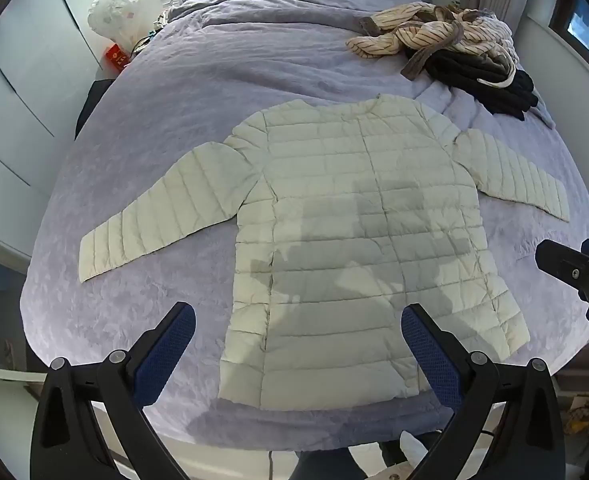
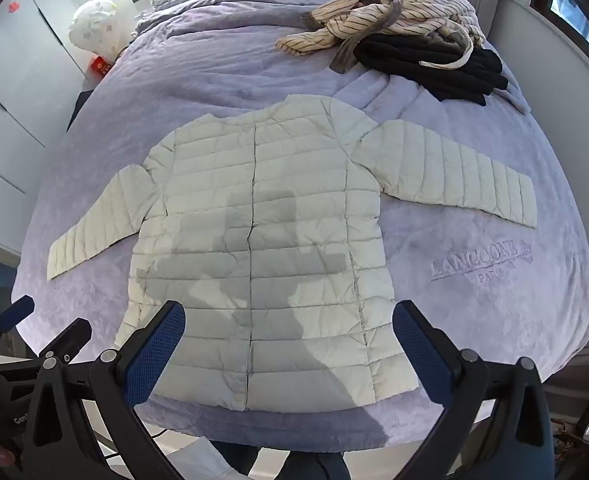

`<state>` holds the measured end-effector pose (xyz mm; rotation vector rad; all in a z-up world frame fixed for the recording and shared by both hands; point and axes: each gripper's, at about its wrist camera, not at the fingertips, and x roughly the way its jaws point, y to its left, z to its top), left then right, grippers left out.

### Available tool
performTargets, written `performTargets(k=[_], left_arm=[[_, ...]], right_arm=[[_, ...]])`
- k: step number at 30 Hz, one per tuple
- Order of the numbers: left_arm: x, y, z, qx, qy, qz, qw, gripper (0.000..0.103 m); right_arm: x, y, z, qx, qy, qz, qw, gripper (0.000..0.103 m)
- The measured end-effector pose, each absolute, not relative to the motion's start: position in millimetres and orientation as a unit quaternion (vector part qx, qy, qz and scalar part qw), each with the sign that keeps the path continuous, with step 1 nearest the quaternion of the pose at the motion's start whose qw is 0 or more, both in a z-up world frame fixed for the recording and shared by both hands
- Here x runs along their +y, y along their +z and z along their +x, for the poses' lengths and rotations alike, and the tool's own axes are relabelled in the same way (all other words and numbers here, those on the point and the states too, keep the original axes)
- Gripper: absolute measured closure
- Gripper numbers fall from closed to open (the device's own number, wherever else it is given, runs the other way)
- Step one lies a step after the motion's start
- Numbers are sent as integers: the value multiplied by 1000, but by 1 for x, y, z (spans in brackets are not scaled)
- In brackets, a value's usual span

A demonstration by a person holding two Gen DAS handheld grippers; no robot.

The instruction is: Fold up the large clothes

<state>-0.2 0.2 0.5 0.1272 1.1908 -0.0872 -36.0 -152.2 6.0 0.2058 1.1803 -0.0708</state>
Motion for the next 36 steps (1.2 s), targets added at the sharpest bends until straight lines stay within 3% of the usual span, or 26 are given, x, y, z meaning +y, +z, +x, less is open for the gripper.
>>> performTargets(k=[36], left_arm=[[8,-1,-5,565,-51,56,822,0]], right_arm=[[-142,0,-38,563,-32,93,820,0]])
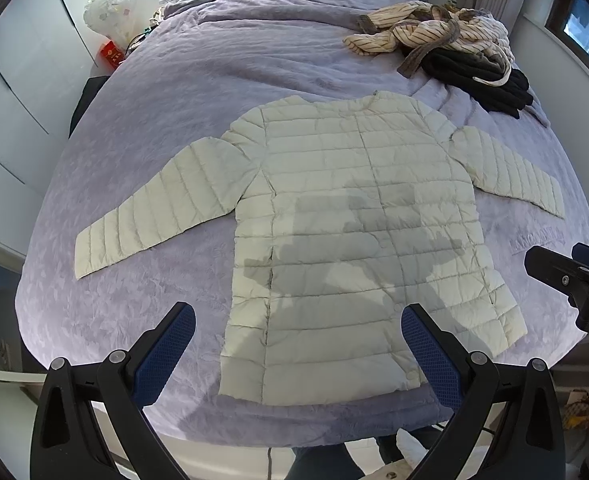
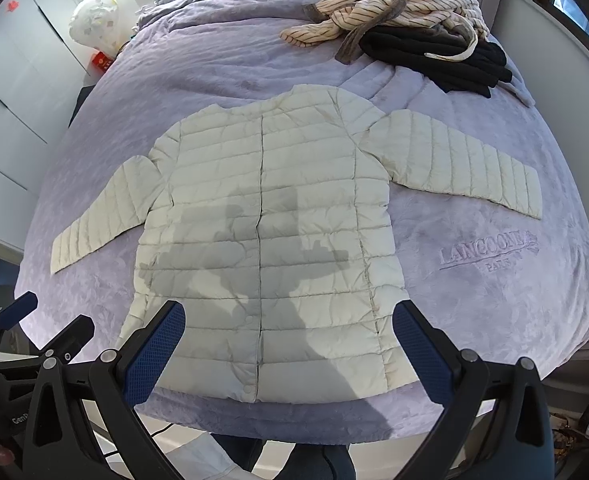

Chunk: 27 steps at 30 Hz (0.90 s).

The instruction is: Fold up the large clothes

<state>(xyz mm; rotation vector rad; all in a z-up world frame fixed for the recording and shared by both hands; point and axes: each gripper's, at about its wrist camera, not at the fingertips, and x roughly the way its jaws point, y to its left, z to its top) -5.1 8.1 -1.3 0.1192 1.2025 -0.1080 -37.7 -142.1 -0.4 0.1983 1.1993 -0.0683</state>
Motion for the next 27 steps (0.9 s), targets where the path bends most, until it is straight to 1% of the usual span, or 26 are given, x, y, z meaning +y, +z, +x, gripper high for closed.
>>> performTargets(k=[27], left_arm=[[7,-3,0,565,-48,57,821,0]], right_arm=[[-138,-3,-34,567,-33,95,818,0]])
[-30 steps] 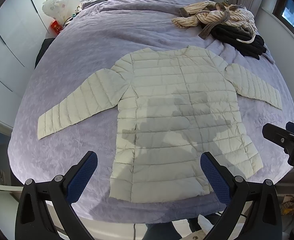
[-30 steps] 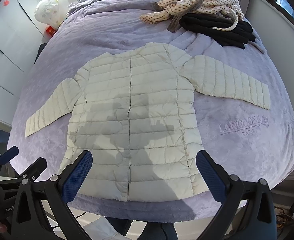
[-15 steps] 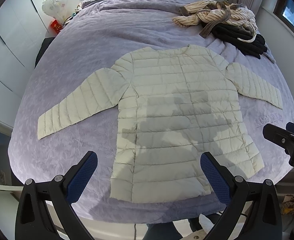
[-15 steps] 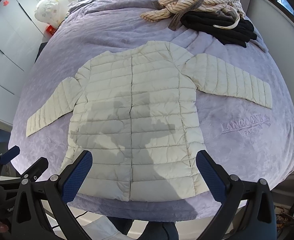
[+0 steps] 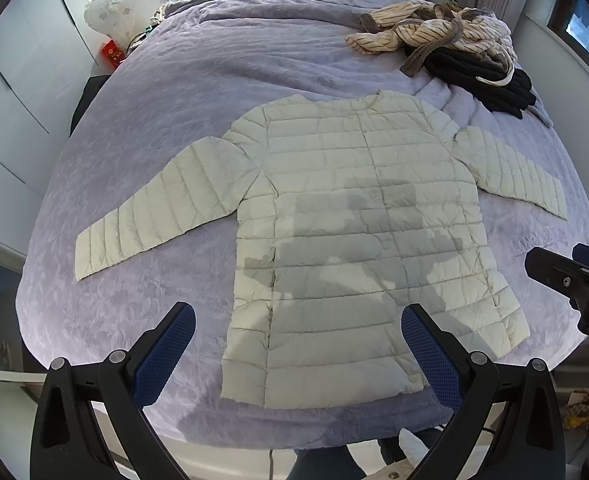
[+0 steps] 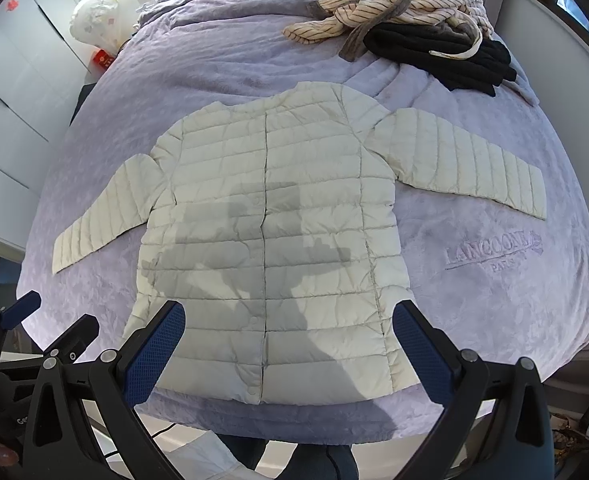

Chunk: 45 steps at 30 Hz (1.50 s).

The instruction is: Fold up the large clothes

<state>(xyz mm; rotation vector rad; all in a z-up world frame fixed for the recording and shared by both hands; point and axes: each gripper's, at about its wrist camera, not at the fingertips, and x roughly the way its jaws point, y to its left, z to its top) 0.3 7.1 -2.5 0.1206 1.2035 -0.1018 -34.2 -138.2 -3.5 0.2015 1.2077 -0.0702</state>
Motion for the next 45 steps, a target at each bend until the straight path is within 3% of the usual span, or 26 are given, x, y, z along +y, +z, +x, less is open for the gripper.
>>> performTargets(k=[45], left_arm=[[10,-4,1,566,-43,55,821,0]], right_arm=[[-134,-4,-33,568,-33,94,817,0]])
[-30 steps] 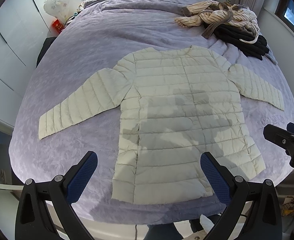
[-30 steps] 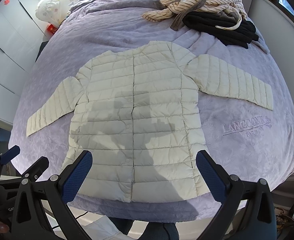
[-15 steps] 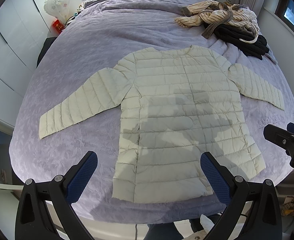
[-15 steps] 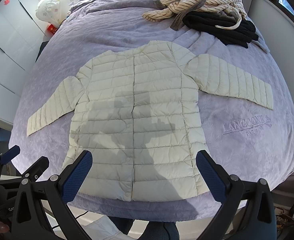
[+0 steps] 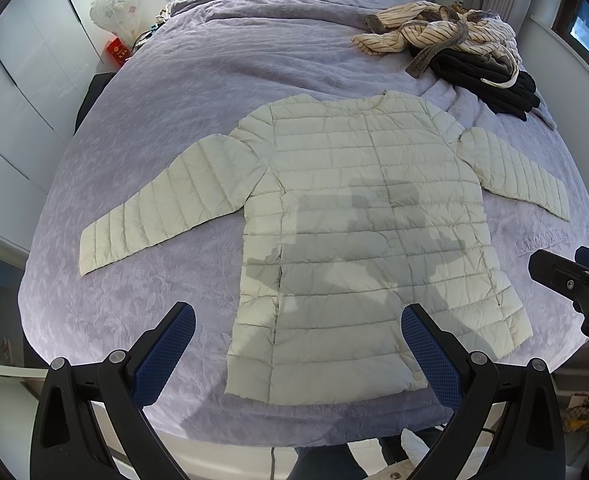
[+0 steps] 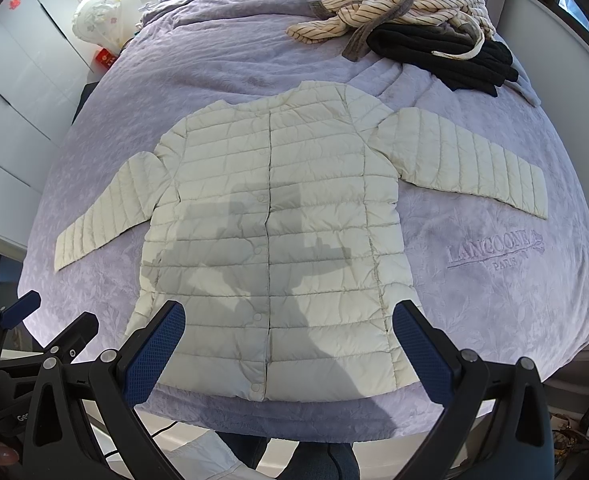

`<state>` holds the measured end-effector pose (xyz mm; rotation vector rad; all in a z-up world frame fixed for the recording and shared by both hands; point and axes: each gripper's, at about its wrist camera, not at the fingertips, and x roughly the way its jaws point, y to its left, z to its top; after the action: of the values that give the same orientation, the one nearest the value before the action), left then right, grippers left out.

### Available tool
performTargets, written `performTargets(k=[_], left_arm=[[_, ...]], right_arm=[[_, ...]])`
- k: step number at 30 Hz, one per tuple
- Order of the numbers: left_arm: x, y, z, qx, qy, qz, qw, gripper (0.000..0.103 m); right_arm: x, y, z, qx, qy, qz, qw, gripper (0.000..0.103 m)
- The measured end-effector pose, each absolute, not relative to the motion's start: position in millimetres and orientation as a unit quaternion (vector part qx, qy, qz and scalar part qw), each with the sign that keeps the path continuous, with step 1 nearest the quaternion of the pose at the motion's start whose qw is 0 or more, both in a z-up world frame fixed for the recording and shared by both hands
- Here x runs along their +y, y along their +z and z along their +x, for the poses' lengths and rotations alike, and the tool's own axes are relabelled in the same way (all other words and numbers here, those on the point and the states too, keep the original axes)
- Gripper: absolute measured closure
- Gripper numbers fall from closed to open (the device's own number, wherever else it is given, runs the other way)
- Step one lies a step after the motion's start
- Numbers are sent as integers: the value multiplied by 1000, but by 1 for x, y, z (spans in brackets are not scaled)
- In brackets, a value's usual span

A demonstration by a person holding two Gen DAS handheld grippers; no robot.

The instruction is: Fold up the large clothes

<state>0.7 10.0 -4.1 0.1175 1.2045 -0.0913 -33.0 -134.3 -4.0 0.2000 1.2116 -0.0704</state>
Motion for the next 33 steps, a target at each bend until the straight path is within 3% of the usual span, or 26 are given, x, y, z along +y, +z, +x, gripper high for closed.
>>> performTargets(k=[33], left_arm=[[38,-12,1,571,-36,31,820,0]], right_arm=[[-113,-8,-21,571,-11,92,816,0]])
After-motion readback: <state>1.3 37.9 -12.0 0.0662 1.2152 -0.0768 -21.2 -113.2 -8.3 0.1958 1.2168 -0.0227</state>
